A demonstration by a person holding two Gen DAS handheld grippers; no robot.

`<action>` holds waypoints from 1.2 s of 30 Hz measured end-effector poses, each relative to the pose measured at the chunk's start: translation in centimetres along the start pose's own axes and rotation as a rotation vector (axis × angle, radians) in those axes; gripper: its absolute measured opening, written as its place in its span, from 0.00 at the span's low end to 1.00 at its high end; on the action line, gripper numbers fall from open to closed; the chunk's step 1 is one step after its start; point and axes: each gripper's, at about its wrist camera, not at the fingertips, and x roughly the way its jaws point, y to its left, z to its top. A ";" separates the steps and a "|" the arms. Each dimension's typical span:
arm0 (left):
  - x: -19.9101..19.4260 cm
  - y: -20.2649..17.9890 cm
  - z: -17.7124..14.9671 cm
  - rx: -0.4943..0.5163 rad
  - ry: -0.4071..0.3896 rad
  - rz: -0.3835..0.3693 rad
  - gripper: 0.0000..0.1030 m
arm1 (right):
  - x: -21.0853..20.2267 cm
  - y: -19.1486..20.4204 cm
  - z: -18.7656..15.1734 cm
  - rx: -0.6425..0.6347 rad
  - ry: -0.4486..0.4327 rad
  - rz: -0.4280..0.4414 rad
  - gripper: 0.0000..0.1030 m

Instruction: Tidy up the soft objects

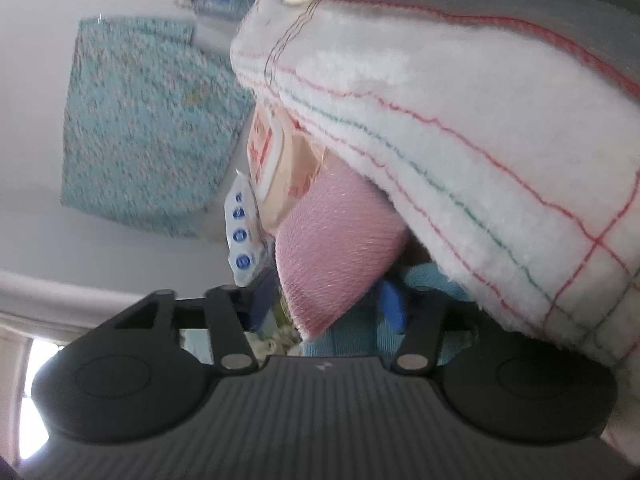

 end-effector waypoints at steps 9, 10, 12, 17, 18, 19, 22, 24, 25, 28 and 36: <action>-2.7 -0.1 -1.0 -0.003 -0.025 -0.066 0.60 | -2.8 0.2 -1.9 -0.025 -0.068 0.039 0.30; -3.0 -0.2 -1.1 -0.002 -0.027 -0.076 0.61 | -3.5 0.2 -2.2 -0.031 -0.071 0.046 0.30; -3.6 -0.3 -1.6 0.001 -0.027 -0.100 0.62 | -5.5 0.1 -2.5 -0.040 -0.072 0.061 0.30; -4.7 -0.9 -3.6 0.036 0.014 -0.188 0.64 | -10.7 -1.0 -5.7 -0.076 -0.060 0.099 0.30; -4.9 -1.1 -4.1 0.041 0.025 -0.203 0.65 | -11.8 -1.5 -6.6 -0.078 -0.055 0.104 0.30; -5.0 -1.2 -4.7 0.048 0.038 -0.219 0.65 | -12.9 -1.9 -7.6 -0.082 -0.049 0.109 0.30; -5.0 -1.4 -6.3 0.063 0.075 -0.240 0.66 | -15.1 -3.4 -10.4 -0.095 -0.016 0.119 0.30; -4.7 -1.6 -7.1 0.078 0.093 -0.243 0.66 | -15.7 -4.5 -12.2 -0.088 0.005 0.122 0.30; -4.6 -1.8 -7.6 0.082 0.104 -0.238 0.66 | -15.8 -5.1 -13.1 -0.080 0.018 0.124 0.29; -4.1 -2.2 -8.4 0.092 0.124 -0.237 0.66 | -15.5 -6.4 -14.9 -0.069 0.052 0.115 0.29; -2.0 -3.2 -8.9 0.112 0.143 -0.182 0.64 | -15.7 -7.5 -15.7 -0.114 0.085 0.074 0.31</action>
